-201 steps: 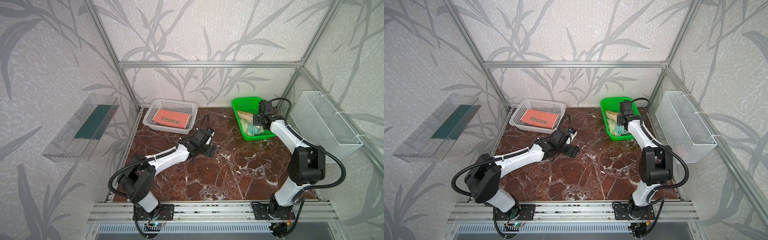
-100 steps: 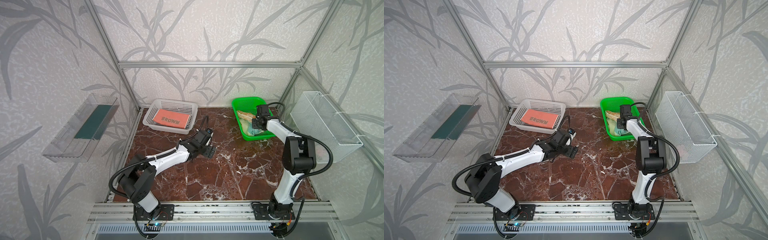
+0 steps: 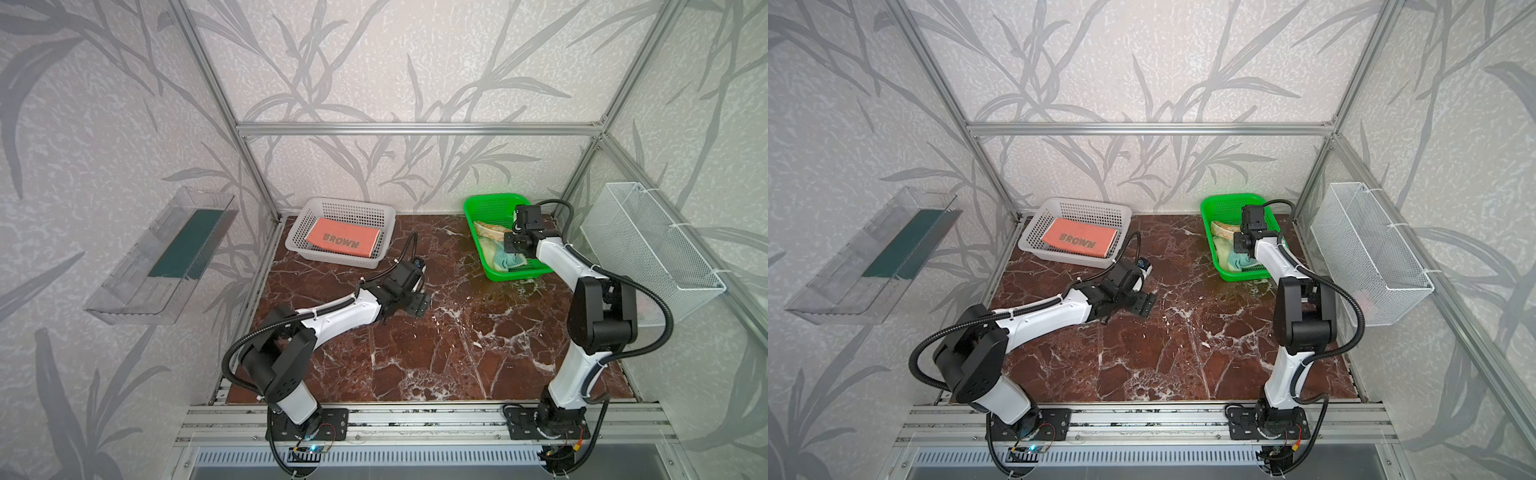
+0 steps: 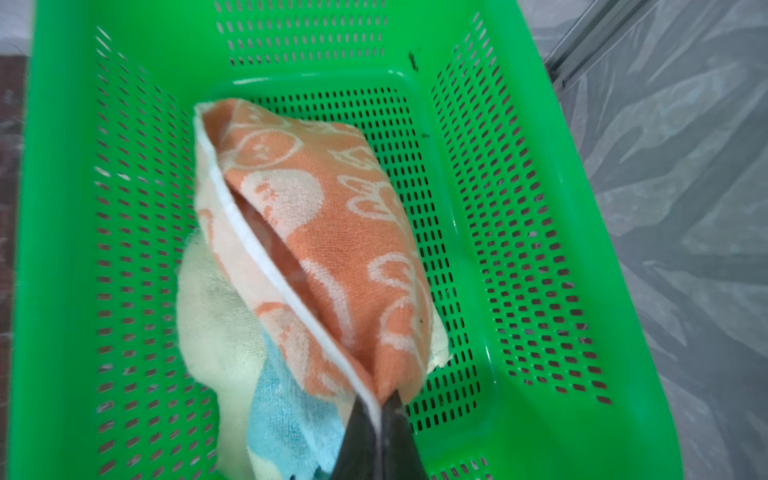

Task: Fold and stack the towels
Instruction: 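Grasp the orange patterned towel in the green basket with the right gripper, then pull the orange towel out and lay it on the table with the right gripper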

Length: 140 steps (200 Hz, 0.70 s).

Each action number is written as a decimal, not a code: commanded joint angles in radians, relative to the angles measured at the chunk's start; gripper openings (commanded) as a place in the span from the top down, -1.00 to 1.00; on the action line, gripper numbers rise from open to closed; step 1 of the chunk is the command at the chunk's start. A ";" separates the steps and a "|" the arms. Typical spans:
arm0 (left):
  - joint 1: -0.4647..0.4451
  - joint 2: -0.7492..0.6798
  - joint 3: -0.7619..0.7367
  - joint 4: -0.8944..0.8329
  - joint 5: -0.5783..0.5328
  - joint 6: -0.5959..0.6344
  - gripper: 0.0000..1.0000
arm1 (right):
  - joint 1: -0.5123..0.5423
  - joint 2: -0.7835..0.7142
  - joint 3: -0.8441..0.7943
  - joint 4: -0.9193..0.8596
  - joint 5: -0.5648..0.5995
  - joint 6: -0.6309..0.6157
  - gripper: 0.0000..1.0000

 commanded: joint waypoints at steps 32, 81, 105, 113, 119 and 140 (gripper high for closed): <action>-0.003 -0.008 -0.012 0.019 -0.018 -0.014 -0.82 | -0.004 -0.222 0.053 -0.019 -0.045 -0.036 1.00; -0.003 -0.015 -0.023 0.031 -0.012 -0.015 -0.82 | -0.004 -0.314 0.083 0.013 -0.061 -0.070 1.00; -0.003 -0.017 -0.025 0.033 -0.012 -0.015 -0.82 | -0.004 -0.297 0.141 -0.025 -0.065 -0.096 1.00; -0.003 -0.017 -0.025 0.035 -0.012 -0.015 -0.82 | -0.004 -0.296 0.153 -0.033 -0.081 -0.098 1.00; -0.003 -0.017 -0.026 0.034 -0.014 -0.014 -0.82 | -0.004 -0.296 0.156 -0.036 -0.099 -0.101 1.00; -0.003 -0.017 -0.027 0.033 -0.023 -0.010 -0.82 | 0.003 -0.310 0.157 -0.050 -0.184 -0.100 1.00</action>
